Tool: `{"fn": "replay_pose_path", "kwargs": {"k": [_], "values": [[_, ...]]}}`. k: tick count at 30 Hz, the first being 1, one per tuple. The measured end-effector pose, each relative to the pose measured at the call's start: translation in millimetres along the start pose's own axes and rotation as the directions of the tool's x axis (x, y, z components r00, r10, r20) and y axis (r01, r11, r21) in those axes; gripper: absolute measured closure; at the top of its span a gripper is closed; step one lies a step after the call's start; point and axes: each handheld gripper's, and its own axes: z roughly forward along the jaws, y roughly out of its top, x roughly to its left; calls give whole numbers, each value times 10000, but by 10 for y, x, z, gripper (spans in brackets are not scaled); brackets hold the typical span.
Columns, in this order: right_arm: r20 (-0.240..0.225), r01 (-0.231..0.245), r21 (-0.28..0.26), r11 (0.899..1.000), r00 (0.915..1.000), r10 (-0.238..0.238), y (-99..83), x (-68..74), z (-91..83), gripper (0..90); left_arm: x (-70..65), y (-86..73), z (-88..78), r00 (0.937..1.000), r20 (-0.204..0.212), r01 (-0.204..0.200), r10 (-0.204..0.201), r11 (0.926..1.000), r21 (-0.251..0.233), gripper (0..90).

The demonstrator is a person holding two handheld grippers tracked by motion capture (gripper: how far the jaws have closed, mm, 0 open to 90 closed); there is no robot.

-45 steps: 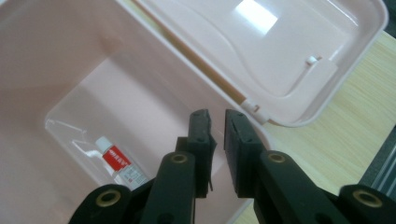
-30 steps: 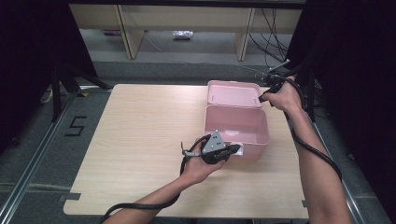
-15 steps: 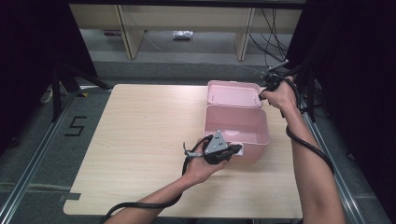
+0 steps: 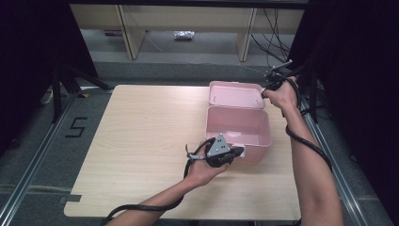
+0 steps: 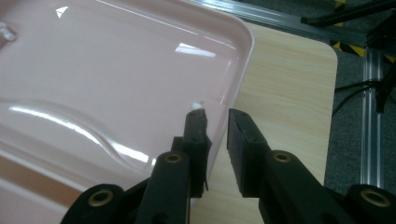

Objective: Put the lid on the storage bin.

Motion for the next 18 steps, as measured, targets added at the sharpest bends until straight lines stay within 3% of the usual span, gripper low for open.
{"fn": "replay_pose_path", "kwargs": {"k": [1, 3, 5, 7, 8, 9, 10, 11, 12, 15, 16, 18], "values": [[1, -259, -5, 9997, 9997, 259, 1, 16, 24, 779, 0, -1, 0, 10000, 7, 2, -2, 10000, 4, 899], [49, -21, 58, 10000, 10000, 21, 18, -1, 51, 777, 1, -4, 0, 10000, 31, 23, -23, 10000, -3, 899], [87, -124, -29, 9999, 9999, 124, 47, -6, 74, 776, 3, -3, 1, 10000, 44, 42, -42, 10000, -4, 899], [-43, -553, 3, 9985, 9985, 553, 74, 9, 102, 772, 2, -2, 3, 10000, 54, 65, -65, 10000, 0, 899], [30, -208, -112, 9997, 9998, 209, 87, -23, 121, 768, 2, -1, 2, 10000, 55, 47, -47, 10000, 10, 900], [92, -171, -105, 9998, 9998, 172, 96, -30, 134, 765, 0, -1, 2, 10000, 54, 41, -41, 10000, 14, 899], [124, -591, -149, 9981, 9982, 593, 109, -3, 155, 764, 1, -1, 2, 10000, 57, 30, -30, 10000, 15, 899], [191, -383, -143, 9992, 9991, 385, 125, -21, 163, 761, 2, -1, 1, 10000, 63, 27, -27, 10000, 20, 899], [156, -602, -91, 9981, 9981, 603, 131, -9, 167, 759, 3, 0, 2, 10000, 60, 35, -35, 10000, 17, 900], [359, -190, -315, 9993, 9992, 202, 152, -67, 215, 756, 1, 1, 3, 10000, 58, 32, -33, 10000, 28, 899], [309, -531, -252, 9983, 9981, 539, 153, -51, 219, 756, 2, 1, 3, 10000, 67, 33, -33, 10000, 24, 899], [391, -545, -102, 9985, 9977, 548, 152, -60, 246, 756, 2, 0, 3, 10000, 66, 36, -36, 10000, 21, 899]]}}
